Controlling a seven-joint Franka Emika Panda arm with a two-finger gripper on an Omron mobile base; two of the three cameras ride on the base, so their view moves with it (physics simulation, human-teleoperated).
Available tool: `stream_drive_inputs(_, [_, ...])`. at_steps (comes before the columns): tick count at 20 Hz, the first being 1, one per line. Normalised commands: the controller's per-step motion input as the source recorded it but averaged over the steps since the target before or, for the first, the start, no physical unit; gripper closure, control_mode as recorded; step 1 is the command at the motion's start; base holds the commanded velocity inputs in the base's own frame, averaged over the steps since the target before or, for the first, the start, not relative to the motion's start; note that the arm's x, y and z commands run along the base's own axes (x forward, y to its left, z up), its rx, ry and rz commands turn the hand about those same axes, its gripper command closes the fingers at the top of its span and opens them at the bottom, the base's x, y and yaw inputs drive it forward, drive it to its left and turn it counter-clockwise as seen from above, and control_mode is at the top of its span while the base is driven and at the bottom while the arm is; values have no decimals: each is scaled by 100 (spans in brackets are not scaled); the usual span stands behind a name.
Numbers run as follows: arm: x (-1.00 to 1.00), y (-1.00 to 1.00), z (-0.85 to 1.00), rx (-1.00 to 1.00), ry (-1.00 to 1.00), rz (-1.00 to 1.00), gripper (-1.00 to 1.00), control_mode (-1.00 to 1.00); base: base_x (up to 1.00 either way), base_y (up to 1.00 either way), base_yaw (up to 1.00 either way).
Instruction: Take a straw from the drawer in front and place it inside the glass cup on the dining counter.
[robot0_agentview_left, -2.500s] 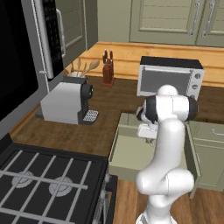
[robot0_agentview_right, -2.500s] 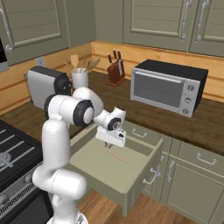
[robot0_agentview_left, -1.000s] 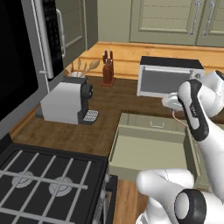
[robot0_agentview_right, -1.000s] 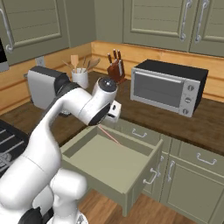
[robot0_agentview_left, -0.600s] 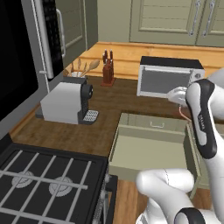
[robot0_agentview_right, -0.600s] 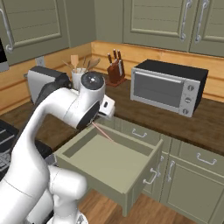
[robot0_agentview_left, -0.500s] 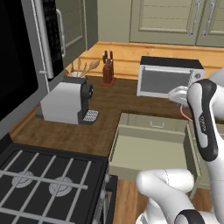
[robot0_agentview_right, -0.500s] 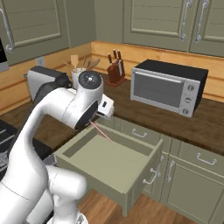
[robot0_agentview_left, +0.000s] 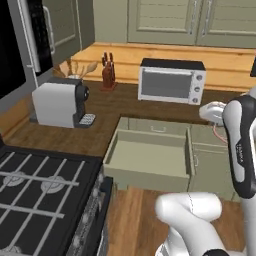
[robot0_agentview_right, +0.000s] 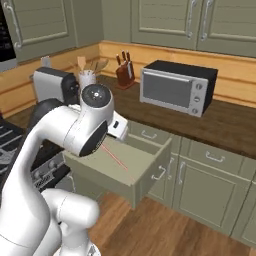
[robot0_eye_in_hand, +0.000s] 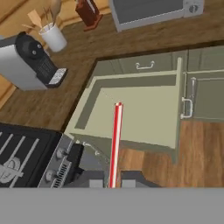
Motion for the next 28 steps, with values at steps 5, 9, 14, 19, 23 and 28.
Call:
stream_drive_inputs(5, [0,0,0,0,0,0,100,100,-92,-84,-28])
stream_drive_inputs(9, [0,0,0,0,0,0,100,100,-10,-91,-60])
stream_drive_inputs(14, [0,0,0,0,0,0,100,100,0,-65,-79])
stream_drive_inputs(19, [0,0,0,0,0,0,100,100,0,-39,-87])
stream_drive_inputs(23, [0,0,0,0,0,0,100,100,0,-33,-89])
stream_drive_inputs(28, [0,0,0,0,0,0,100,100,0,-36,-87])
